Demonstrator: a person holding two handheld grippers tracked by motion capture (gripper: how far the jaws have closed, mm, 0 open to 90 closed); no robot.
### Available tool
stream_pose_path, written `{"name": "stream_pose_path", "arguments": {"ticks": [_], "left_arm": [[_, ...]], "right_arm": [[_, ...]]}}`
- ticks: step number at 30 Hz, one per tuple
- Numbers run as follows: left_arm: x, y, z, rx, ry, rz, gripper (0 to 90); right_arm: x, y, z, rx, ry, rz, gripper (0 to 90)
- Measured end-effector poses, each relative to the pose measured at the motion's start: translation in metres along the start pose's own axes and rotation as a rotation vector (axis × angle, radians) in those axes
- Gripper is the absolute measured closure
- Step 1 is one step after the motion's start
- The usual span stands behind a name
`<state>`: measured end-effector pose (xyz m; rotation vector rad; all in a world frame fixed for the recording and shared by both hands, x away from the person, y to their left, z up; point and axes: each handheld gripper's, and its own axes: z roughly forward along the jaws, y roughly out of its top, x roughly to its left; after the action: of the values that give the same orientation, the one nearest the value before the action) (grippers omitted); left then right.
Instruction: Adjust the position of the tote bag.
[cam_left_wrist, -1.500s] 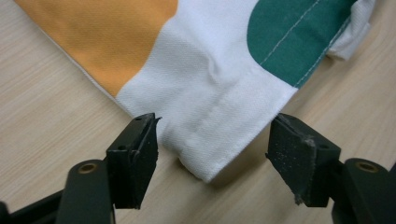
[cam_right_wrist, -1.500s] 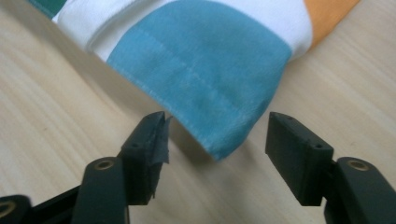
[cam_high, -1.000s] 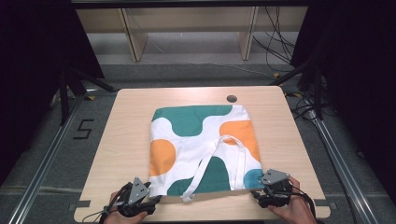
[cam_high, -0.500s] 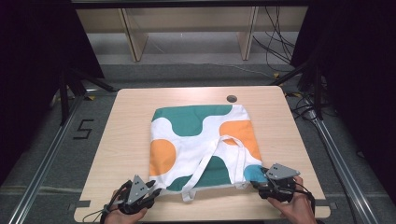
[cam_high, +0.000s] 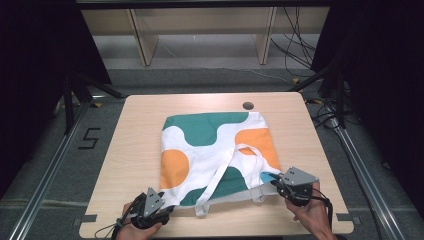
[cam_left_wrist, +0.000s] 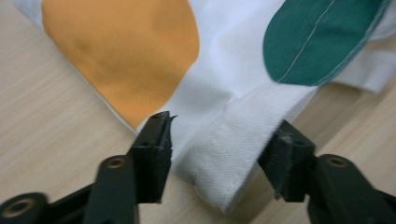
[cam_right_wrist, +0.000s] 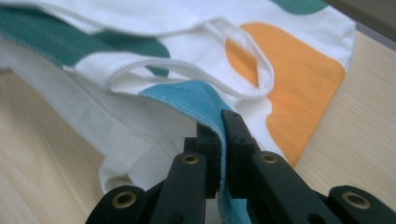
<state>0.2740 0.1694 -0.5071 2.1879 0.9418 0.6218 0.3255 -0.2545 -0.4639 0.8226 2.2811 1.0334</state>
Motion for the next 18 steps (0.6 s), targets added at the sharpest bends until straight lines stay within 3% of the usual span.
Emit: {"name": "stream_pose_path", "arguments": {"ticks": [1,2,3,4,6,7,8,9,10,11,14,15,16,17,18], "left_arm": [[0.0,0.001,0.002,0.009,0.007,0.03,40.9],[0.003,0.002,0.003,0.031,0.022,0.026,40.8],[0.006,0.002,0.005,0.018,0.018,0.012,48.4],[0.01,0.002,0.004,-0.001,0.006,-0.015,48.4],[0.014,0.003,0.002,-0.036,-0.011,-0.016,60.7],[0.014,0.004,-0.001,-0.043,-0.009,0.004,72.0],[0.014,0.005,-0.003,-0.056,-0.002,0.013,72.0],[0.013,0.007,-0.005,-0.087,0.0,-0.004,76.2],[0.016,0.009,-0.01,-0.095,-0.002,-0.008,79.5],[0.017,0.01,-0.013,-0.138,-0.009,-0.046,81.8],[0.021,0.017,-0.024,-0.185,-0.003,-0.037,85.9],[0.021,0.019,-0.027,-0.191,-0.015,-0.049,86.1],[0.022,0.02,-0.03,-0.191,-0.016,-0.035,86.2],[0.02,0.021,-0.031,-0.206,-0.03,-0.062,86.3],[0.02,0.021,-0.034,-0.206,-0.03,-0.052,86.3]], "right_arm": [[-0.002,0.002,-0.002,-0.019,-0.005,0.017,87.5],[-0.004,0.005,-0.003,-0.038,0.004,0.024,87.6],[-0.005,0.009,-0.005,-0.065,0.009,0.044,87.7],[-0.005,0.009,-0.005,-0.065,0.009,0.044,87.7],[-0.003,0.011,-0.008,-0.073,0.018,0.048,87.7],[-0.004,0.012,-0.008,-0.086,0.031,0.035,87.7],[-0.004,0.013,-0.01,-0.089,0.028,0.038,87.8],[-0.001,0.013,-0.011,-0.087,0.027,0.06,87.8],[-0.003,0.014,-0.011,-0.094,0.032,0.038,87.8],[-0.003,0.015,-0.012,-0.097,0.041,0.044,87.7],[-0.002,0.016,-0.017,-0.107,0.063,0.06,87.7],[-0.003,0.018,-0.018,-0.116,0.056,0.035,87.8],[-0.002,0.019,-0.02,-0.111,0.067,0.048,87.8],[-0.002,0.019,-0.022,-0.115,0.063,0.048,87.8],[-0.003,0.021,-0.023,-0.119,0.064,0.041,87.7]]}}
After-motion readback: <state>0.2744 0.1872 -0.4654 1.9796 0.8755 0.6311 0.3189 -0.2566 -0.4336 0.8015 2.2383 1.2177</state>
